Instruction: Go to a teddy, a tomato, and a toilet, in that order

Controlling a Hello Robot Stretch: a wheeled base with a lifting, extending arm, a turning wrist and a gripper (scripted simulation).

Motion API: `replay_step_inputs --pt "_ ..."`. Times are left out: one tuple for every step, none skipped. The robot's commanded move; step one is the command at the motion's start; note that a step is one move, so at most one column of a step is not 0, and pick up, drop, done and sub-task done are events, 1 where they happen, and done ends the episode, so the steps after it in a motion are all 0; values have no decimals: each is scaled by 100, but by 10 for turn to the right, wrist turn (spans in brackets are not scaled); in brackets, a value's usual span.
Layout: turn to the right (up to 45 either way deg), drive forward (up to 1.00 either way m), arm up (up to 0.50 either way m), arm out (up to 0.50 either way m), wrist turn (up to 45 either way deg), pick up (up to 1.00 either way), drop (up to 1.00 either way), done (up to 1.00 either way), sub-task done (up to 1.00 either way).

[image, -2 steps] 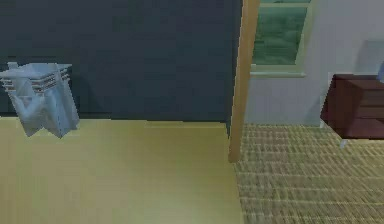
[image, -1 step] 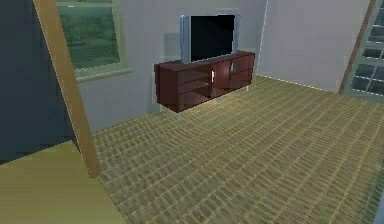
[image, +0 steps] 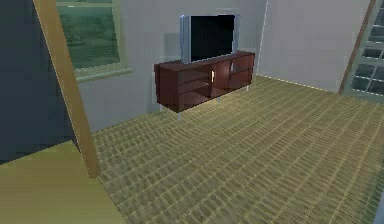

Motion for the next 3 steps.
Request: replay_step_inputs --pt "-450 0 0 0 0 0 0 0 0" --pt "-420 0 0 0 0 0 0 0 0" --pt "0 30 0 0 0 0 0 0 0"
